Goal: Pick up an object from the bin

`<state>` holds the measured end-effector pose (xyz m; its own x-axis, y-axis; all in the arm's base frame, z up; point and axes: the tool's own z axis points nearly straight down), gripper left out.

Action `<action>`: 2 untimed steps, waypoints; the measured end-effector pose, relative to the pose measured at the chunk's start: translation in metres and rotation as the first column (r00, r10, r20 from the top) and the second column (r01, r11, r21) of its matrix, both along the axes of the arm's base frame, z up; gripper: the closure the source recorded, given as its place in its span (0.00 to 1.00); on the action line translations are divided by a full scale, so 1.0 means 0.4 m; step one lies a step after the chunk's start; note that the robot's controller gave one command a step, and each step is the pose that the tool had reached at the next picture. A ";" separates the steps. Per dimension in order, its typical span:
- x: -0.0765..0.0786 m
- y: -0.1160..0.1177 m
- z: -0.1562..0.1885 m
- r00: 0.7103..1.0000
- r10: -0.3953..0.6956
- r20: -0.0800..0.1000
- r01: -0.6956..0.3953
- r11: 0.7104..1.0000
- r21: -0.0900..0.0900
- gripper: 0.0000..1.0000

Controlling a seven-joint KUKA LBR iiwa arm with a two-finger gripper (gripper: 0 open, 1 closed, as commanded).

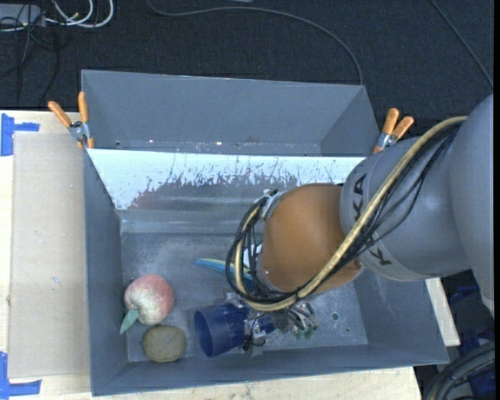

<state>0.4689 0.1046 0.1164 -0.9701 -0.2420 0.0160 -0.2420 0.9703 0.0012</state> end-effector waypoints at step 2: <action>0.004 0.001 0.062 1.000 -0.001 0.006 0.001 1.000 0.001 1.00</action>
Offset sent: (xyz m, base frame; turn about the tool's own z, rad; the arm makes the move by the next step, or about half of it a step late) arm 0.0000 0.0001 0.0365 0.0000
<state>0.4703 0.1051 0.1414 -0.9705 -0.2408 0.0099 -0.2408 0.9706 0.0010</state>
